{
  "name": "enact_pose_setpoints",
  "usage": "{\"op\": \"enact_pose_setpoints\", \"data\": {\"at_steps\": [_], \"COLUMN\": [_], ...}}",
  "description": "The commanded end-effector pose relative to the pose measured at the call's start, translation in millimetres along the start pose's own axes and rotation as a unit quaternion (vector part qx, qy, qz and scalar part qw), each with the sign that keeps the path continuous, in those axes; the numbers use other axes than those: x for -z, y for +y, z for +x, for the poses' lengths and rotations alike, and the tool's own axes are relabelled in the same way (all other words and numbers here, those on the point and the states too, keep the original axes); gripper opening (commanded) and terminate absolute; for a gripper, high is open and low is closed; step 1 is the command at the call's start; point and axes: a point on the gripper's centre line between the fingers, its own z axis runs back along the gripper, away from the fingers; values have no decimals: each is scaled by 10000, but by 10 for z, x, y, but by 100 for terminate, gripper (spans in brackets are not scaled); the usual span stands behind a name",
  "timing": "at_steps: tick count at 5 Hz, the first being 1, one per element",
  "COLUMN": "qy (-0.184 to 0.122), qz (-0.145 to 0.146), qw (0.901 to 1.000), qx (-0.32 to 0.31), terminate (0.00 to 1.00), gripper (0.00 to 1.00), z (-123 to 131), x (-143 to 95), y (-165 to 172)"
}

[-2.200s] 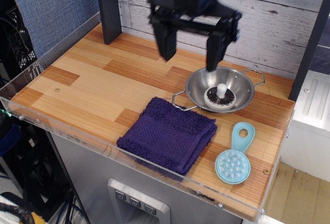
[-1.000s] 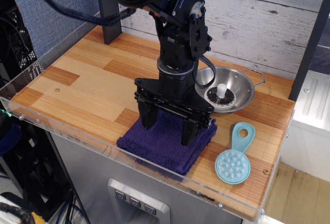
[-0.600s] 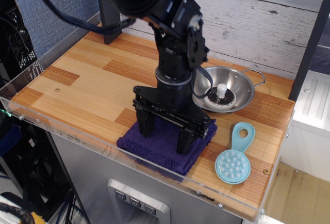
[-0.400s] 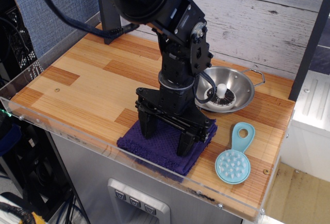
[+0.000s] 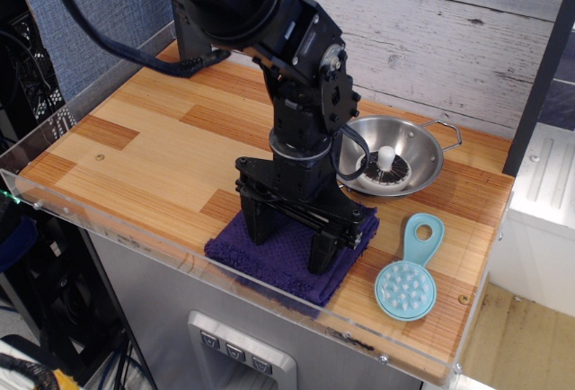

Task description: Place the purple towel on the front left corner of the table

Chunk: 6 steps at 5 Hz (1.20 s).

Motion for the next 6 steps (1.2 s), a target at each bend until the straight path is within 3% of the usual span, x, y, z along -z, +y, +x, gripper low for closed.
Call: {"op": "enact_pose_setpoints", "data": {"at_steps": [1,4,6], "qy": [559,587,512], "qz": [88,309,141], "qw": [9984,9972,9957], "qx": [-21,-341,-765], "terminate": [0,0,0], "gripper": [100,100,100], "z": [-157,-206,-296], "x": [329,208,133], "y": [68,498,908]}}
